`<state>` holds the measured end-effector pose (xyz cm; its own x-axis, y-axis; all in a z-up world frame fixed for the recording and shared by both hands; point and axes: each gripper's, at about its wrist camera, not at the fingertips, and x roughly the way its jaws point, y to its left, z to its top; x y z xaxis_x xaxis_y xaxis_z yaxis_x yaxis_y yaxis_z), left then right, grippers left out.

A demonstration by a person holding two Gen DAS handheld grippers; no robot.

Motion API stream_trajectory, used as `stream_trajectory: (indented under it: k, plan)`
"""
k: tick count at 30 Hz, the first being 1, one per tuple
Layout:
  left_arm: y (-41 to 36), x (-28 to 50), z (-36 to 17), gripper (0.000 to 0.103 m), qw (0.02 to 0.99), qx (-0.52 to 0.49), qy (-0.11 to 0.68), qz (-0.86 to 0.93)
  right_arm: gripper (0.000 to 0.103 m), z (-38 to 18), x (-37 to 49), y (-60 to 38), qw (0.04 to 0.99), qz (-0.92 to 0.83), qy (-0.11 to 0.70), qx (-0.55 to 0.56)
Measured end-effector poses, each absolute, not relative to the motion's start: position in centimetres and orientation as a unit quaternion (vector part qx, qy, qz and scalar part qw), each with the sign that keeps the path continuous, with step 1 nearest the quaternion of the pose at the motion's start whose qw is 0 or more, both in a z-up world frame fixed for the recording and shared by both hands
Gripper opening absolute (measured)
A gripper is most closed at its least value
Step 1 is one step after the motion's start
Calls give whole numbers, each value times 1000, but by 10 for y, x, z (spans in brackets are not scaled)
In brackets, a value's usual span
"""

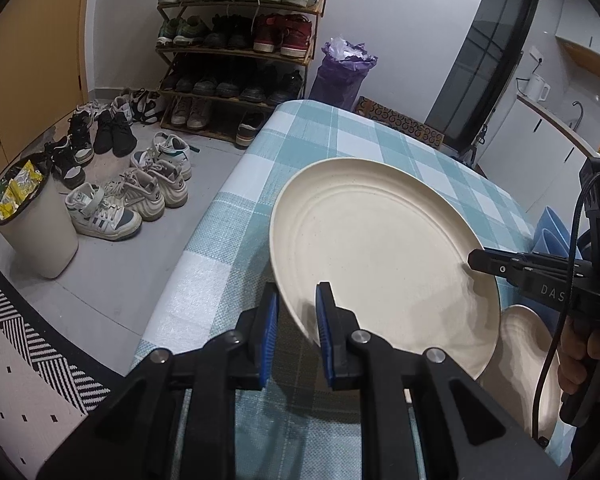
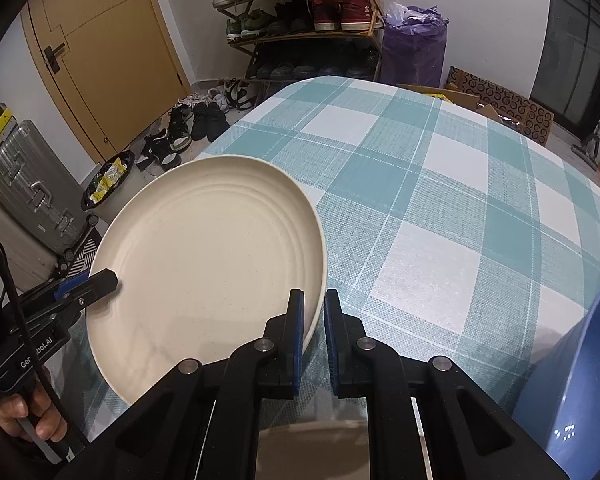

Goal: Organize plates and bowls
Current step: 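Lift and carry the cream plate stack with both grippers toward the remaining cream plate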

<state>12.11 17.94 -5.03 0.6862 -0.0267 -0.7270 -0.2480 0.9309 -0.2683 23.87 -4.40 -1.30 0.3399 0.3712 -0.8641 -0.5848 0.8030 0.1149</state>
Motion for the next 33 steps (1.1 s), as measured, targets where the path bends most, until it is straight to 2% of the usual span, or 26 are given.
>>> stream_trajectory:
  k: [15,33]
  plan:
    - [158,111,-26,17,913,-157,375,40,10,15,217,-73,827,281,478,-97]
    - [129,107,-22,17,914,-142,380,13,10,27,195,-111,836,259,476,-82]
